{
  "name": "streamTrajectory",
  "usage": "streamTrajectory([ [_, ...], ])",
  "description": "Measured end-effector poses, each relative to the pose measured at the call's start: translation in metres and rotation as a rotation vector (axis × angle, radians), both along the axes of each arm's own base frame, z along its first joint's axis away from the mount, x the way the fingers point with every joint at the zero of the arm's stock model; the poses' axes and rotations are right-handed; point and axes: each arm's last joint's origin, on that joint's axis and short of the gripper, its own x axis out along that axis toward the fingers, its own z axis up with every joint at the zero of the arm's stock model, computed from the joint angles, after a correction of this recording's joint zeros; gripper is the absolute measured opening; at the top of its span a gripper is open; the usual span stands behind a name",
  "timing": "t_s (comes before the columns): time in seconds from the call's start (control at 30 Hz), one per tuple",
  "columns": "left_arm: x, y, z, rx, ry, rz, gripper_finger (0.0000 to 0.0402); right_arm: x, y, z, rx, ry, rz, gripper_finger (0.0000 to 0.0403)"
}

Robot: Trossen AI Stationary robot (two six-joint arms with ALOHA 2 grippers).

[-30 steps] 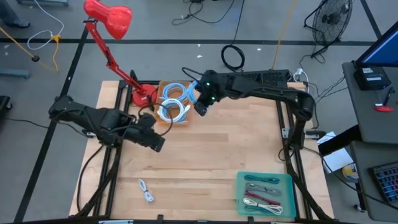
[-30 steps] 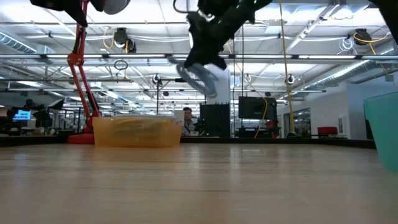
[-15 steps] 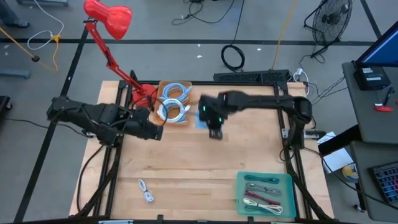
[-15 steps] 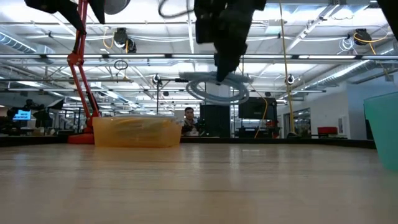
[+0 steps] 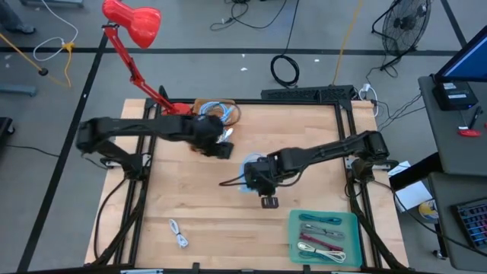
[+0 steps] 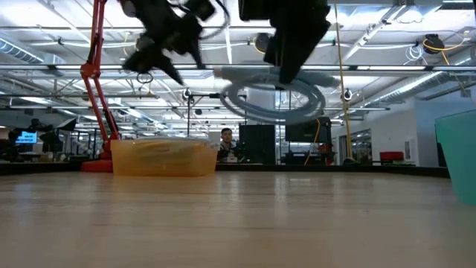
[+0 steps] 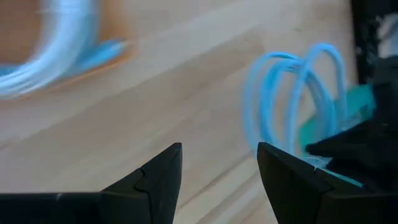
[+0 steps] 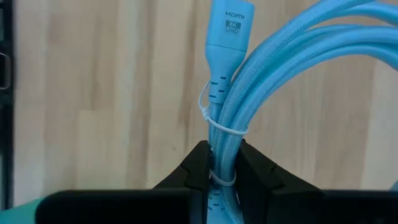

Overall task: Pick & Place USB Port
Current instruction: Put the light blue wire cable into the orange bin

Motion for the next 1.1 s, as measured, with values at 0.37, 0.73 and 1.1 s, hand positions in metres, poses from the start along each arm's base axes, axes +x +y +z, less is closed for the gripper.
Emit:
streamTrajectory([
  [0.37, 0.064, 0.0, -0.048, 0.152, 0.053, -0.231, 0.0211, -0.007, 0.006, -0.064, 0.278, 0.011, 0.002, 0.0039],
  [0.73, 0.101, -0.013, -0.073, 0.221, 0.103, -0.422, 0.0211, -0.012, 0.008, -0.08, 0.258, -0.002, -0.014, 0.0039],
  [1.1, 0.14, -0.033, -0.099, 0.203, 0.075, -0.558, 0.0211, -0.024, 0.025, -0.1, 0.301, 0.01, -0.049, 0.004],
])
